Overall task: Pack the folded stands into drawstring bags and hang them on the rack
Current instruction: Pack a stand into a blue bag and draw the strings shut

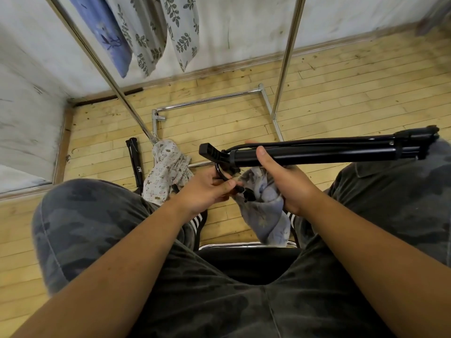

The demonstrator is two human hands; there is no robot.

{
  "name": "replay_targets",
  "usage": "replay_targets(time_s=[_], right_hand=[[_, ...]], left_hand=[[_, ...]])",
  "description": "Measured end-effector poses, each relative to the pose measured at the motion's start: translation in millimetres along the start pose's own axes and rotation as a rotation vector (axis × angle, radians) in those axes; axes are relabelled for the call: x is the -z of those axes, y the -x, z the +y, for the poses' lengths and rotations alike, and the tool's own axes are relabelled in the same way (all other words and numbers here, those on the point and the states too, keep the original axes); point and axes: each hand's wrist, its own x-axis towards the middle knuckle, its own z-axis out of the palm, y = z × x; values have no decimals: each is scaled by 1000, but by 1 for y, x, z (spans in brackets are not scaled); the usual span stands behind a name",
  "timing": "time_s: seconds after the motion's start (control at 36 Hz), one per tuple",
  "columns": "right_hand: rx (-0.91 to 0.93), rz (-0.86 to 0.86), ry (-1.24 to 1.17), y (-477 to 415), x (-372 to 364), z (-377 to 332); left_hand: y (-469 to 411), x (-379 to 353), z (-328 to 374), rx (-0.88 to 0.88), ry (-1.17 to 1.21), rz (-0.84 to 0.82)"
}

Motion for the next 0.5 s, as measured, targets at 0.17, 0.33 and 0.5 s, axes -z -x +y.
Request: replay_targets(time_s=[0.17, 0.33, 0.5], right_hand=[[-26, 13, -22, 1, -1, -2], [34, 0, -54, 1, 2, -2], [57, -2, -90, -3, 5, -2]], left_hand=[[3, -4, 2, -15, -236, 34], [12, -10, 12, 106, -126, -116], [7, -9, 4, 136, -212, -203]])
